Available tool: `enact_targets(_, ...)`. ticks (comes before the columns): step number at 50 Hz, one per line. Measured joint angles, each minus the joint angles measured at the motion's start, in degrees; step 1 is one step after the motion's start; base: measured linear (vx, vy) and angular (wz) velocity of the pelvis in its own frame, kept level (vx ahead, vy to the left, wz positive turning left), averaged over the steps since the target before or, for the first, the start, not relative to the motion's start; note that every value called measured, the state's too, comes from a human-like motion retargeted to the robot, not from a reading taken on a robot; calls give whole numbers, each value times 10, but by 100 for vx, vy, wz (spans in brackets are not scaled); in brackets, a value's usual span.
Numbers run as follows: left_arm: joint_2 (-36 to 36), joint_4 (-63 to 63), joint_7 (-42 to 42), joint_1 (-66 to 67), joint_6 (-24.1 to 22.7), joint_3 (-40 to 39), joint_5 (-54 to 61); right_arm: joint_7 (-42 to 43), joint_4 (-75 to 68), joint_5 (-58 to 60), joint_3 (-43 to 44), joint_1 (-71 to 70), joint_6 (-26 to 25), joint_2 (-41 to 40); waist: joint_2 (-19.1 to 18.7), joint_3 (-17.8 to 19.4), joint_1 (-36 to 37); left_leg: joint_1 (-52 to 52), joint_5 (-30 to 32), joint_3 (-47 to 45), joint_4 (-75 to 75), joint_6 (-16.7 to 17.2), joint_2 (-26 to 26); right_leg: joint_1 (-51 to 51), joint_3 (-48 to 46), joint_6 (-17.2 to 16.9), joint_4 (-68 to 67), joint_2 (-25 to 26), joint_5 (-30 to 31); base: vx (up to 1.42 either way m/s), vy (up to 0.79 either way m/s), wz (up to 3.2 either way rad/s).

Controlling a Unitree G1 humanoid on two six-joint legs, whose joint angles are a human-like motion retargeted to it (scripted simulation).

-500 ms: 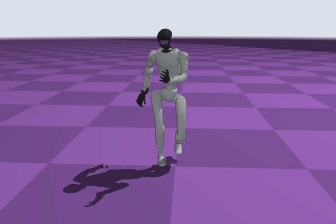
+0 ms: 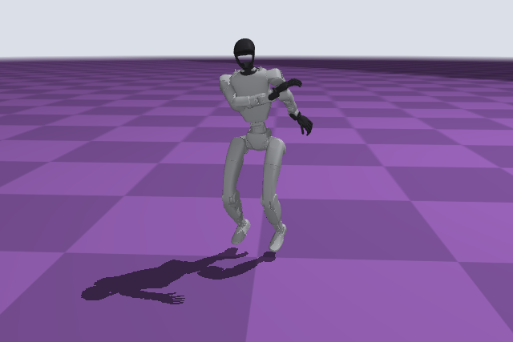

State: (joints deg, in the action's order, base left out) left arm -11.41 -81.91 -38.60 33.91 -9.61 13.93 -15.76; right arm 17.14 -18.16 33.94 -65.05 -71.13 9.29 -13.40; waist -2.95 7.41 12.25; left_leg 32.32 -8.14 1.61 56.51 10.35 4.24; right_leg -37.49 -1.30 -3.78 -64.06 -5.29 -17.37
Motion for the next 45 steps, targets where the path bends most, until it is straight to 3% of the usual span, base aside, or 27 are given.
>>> enact_targets(2, 27, -26, 29, 49, 2, 7, -9, -11, 66, 19, 18, -35, 11, -21, -9, -3, 10, 26, -71, 9, 59, -25, 13, -13, 4, 19, -45, -11, -54, -15, 19, 27)
enact_targets(7, 48, -14, 51, 65, 13, 28, 24, -2, 160, 80, 76, -112, 8, -29, -45, 28, 0, 124, -334, -10, 272, -126, 29, -85, 32, 101, -229, -29, -288, -21, 20, 66)
enact_targets(9, 36, 8, 44, 19, 18, 32, 34, 5, 165, 91, 82, -107, 3, -13, -54, 45, -10, 157, -386, -22, 335, -151, 24, -113, 41, 115, -279, -29, -323, -22, 19, 71)
enact_targets(12, 6, 43, 30, -78, 24, 34, 42, 18, 148, 97, 67, -44, 4, 39, -54, 55, -22, 174, -411, -30, 353, -164, 17, -124, 44, 118, -291, -29, -323, -16, 17, 52)
enact_targets(15, -18, 80, 9, -170, 24, 39, 39, 41, 112, 110, 47, 71, 1, 122, -48, 55, -41, 139, -405, -26, 293, -160, 15, -89, 47, 93, -230, -19, -288, -7, 15, 40)
enact_targets(19, -31, 141, -21, -270, 20, 44, 35, 88, 3, 134, 60, 247, -23, 230, -31, 49, -80, 54, -375, -16, 166, -155, 13, -11, 72, 29, -121, 5, -197, -2, 13, 43)
enact_targets(23, -29, 197, -37, -371, 10, 50, 51, 141, -160, 129, 118, 406, -64, 302, -5, 41, -118, -26, -319, -11, 26, -146, 18, 50, 94, -32, -43, 8, -87, -2, 13, 44)
enact_targets(27, -21, 252, -49, -459, -14, 52, 92, 188, -292, 72, 208, 531, -98, 346, 30, 32, -160, -94, -246, -9, -119, -134, 43, 87, 121, -80, -14, 3, -31, -8, 12, 50)
enact_targets(32, -10, 317, -63, -524, -43, 42, 149, 217, -385, -16, 325, 652, -122, 377, 77, 19, -202, -137, -181, -19, -225, -132, 78, 117, 128, -104, -54, -11, -36, -18, 8, 23)
enact_targets(37, 5, 345, -78, -545, -53, 35, 193, 228, -432, -96, 418, 744, -126, 379, 121, 3, -199, -179, -107, -30, -344, -130, 111, 166, 104, -112, -104, -22, -47, -26, 0, -16)
enact_targets(45, 30, 286, -89, -445, -35, 1, 223, 218, -410, -127, 447, 782, -109, 342, 176, -16, -162, -157, -45, -81, -401, -122, 132, 274, 83, -94, -31, -17, -120, -33, -4, -34)
